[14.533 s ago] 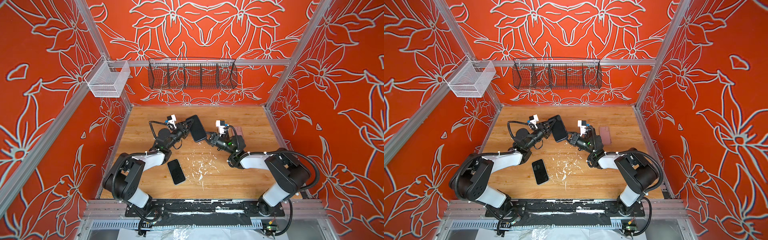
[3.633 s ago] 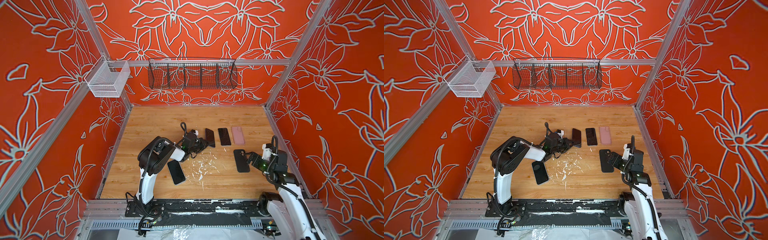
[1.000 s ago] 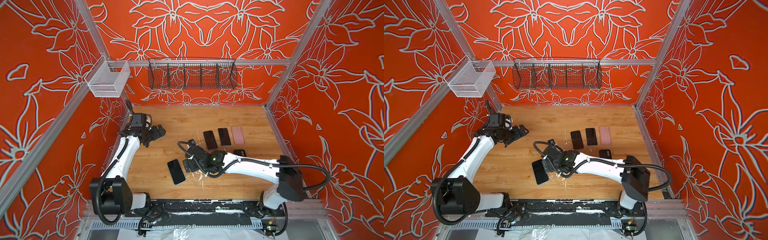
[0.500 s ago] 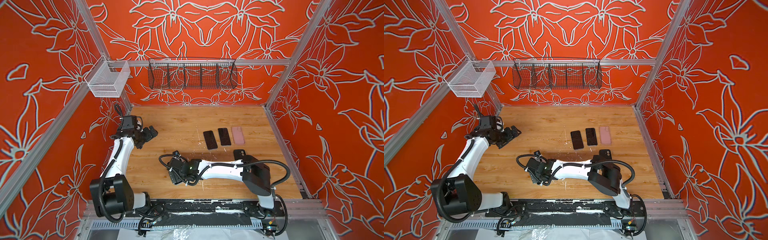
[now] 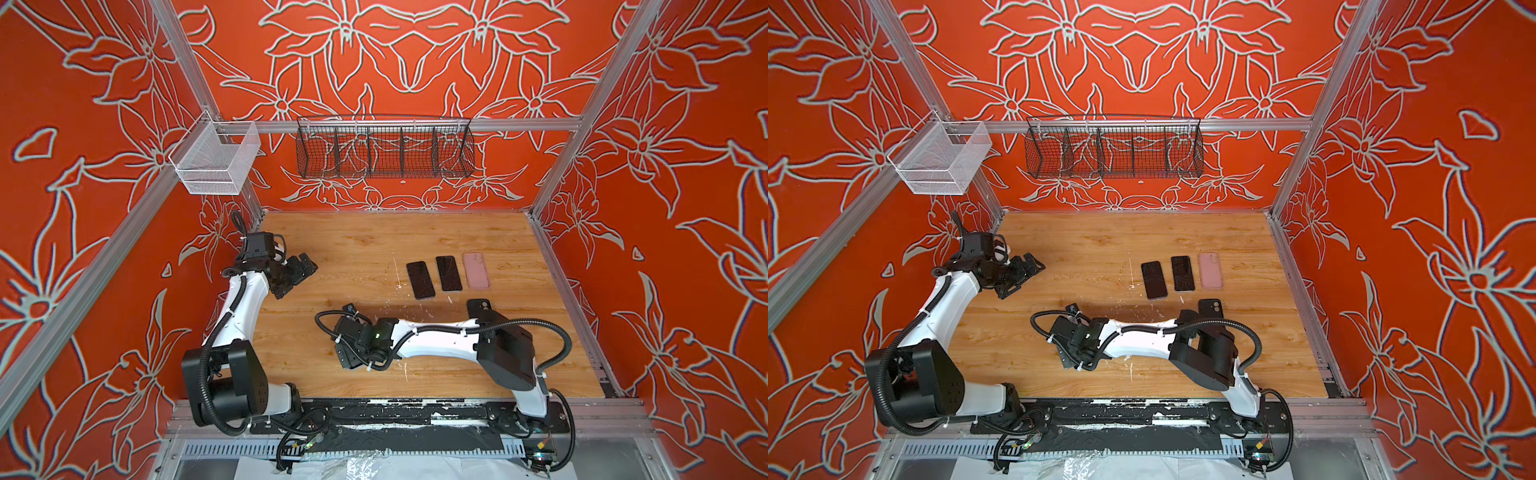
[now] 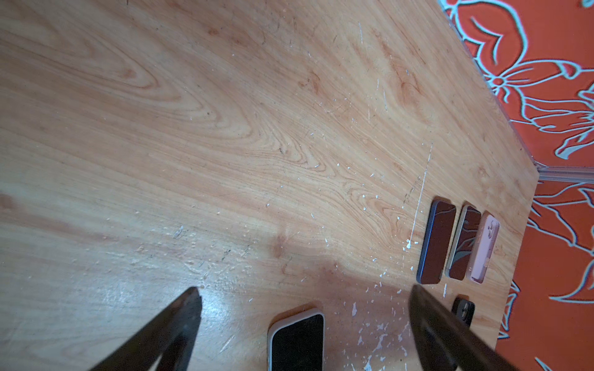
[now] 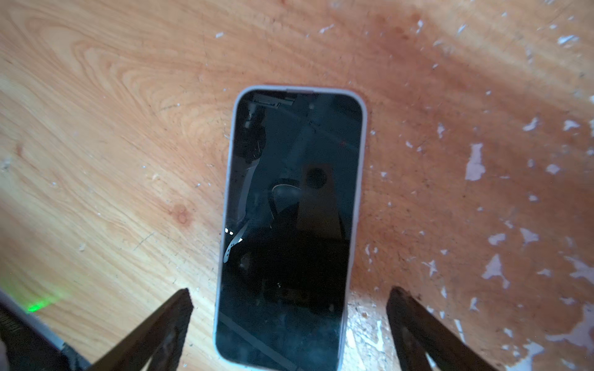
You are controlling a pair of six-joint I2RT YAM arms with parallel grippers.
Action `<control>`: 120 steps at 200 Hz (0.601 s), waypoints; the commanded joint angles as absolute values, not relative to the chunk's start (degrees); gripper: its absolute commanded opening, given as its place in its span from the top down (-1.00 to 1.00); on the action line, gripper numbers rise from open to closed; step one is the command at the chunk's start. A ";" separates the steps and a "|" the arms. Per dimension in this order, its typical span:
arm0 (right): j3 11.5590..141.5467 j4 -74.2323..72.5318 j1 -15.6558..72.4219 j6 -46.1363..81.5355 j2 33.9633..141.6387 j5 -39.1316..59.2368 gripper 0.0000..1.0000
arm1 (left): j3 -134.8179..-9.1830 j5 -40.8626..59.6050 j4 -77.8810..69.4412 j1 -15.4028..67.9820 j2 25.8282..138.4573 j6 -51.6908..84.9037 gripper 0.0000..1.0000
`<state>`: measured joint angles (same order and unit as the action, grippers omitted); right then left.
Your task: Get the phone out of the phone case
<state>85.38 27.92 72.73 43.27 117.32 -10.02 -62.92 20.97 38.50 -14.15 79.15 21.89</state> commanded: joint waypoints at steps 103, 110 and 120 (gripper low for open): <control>89.27 29.24 73.73 47.99 122.77 -10.28 -0.85 | -62.67 23.74 38.23 -16.28 77.20 22.02 -0.95; 89.67 29.63 73.87 47.99 123.15 -10.45 -0.85 | -62.62 23.87 38.21 -16.35 77.12 22.06 -0.95; 90.21 30.12 73.99 47.91 123.66 -10.46 -0.84 | -62.59 23.90 38.23 -16.41 77.09 22.02 -0.95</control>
